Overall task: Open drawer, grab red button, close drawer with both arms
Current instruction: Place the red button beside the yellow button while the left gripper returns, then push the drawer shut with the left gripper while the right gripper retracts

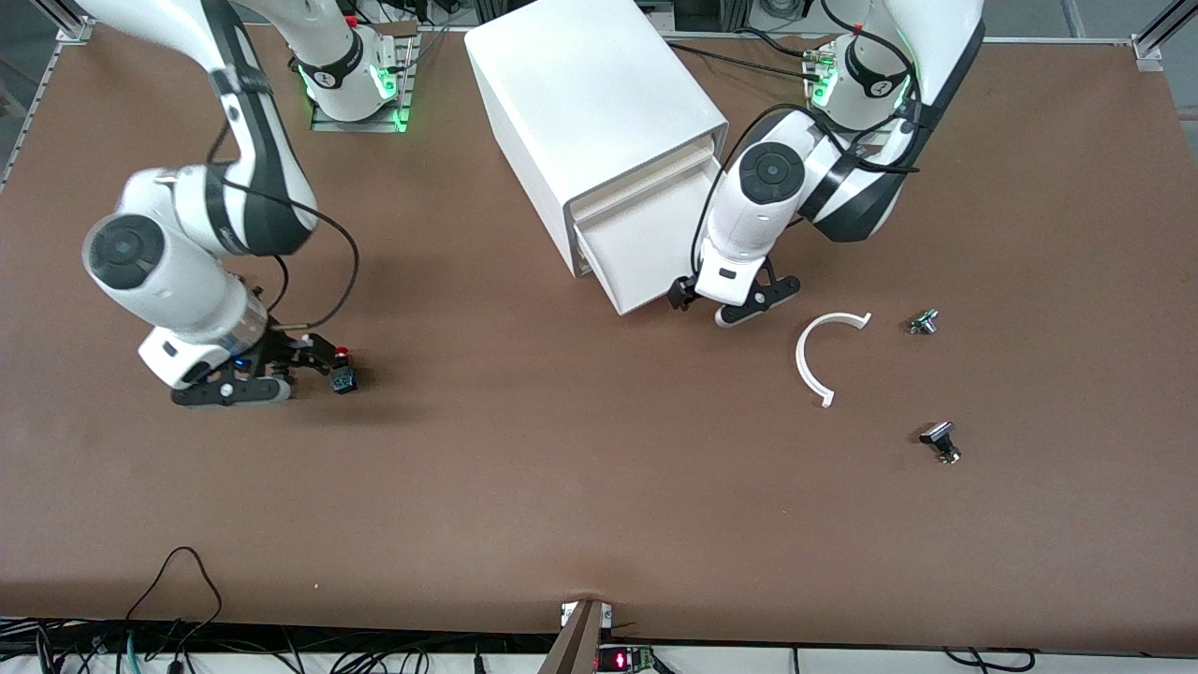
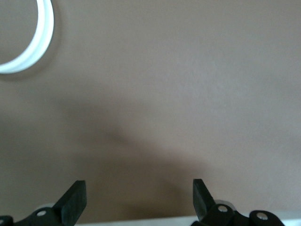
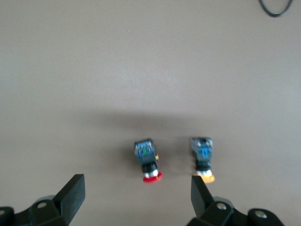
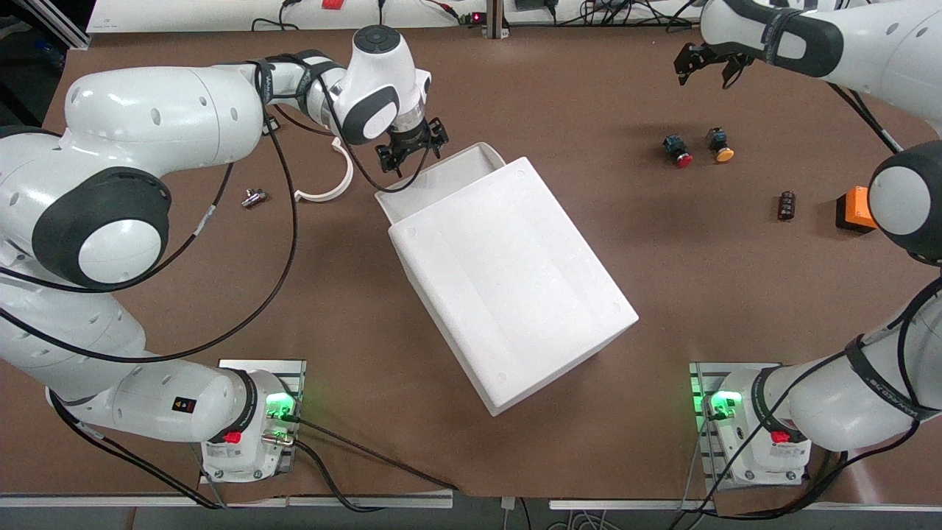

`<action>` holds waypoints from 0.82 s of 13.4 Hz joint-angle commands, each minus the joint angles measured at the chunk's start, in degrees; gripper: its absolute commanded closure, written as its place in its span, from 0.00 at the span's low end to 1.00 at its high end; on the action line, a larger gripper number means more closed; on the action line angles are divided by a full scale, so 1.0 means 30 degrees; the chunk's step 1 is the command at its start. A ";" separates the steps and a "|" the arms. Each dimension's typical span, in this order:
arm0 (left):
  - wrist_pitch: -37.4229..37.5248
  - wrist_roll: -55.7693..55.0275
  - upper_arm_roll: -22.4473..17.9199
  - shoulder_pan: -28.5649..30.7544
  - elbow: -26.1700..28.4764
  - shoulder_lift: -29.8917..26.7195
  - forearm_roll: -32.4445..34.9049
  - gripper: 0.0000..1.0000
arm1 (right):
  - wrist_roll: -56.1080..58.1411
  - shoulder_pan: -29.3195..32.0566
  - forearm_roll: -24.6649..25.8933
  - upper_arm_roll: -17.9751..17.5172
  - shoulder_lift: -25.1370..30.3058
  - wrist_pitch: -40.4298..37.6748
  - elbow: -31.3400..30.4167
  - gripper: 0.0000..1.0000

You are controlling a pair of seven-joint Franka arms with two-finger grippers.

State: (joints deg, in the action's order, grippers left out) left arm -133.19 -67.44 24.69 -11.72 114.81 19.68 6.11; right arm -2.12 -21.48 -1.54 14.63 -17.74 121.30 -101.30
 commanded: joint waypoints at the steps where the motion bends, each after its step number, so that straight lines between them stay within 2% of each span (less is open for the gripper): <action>1: 0.0183 -0.0578 0.0149 -0.0430 0.0257 0.0004 0.0570 0.01 | 0.0473 0.0069 -0.0335 0.0308 0.0755 -0.3126 0.1710 0.00; 5: 0.2205 -0.0575 0.1056 -0.0401 0.0081 -0.0319 0.0512 0.01 | 0.0328 0.0039 -0.0277 0.0251 0.2396 -0.6058 0.3205 0.00; 8: 0.2558 -0.0723 0.1905 -0.0489 0.0081 -0.0144 0.0277 0.01 | -0.0488 0.0039 -0.0247 0.0746 0.2486 -0.9630 0.5869 0.00; 11: 0.2997 -0.0723 0.2581 -0.0489 0.0022 -0.0114 -0.0362 0.01 | -0.1108 0.0039 -0.0247 0.0926 0.2893 -1.0081 0.6404 0.00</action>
State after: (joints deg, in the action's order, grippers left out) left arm -126.09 -68.89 31.52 -13.11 115.14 19.76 6.15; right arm -4.24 -21.46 -1.55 17.33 -9.25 92.53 -83.73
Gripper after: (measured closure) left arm 0.004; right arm 0.000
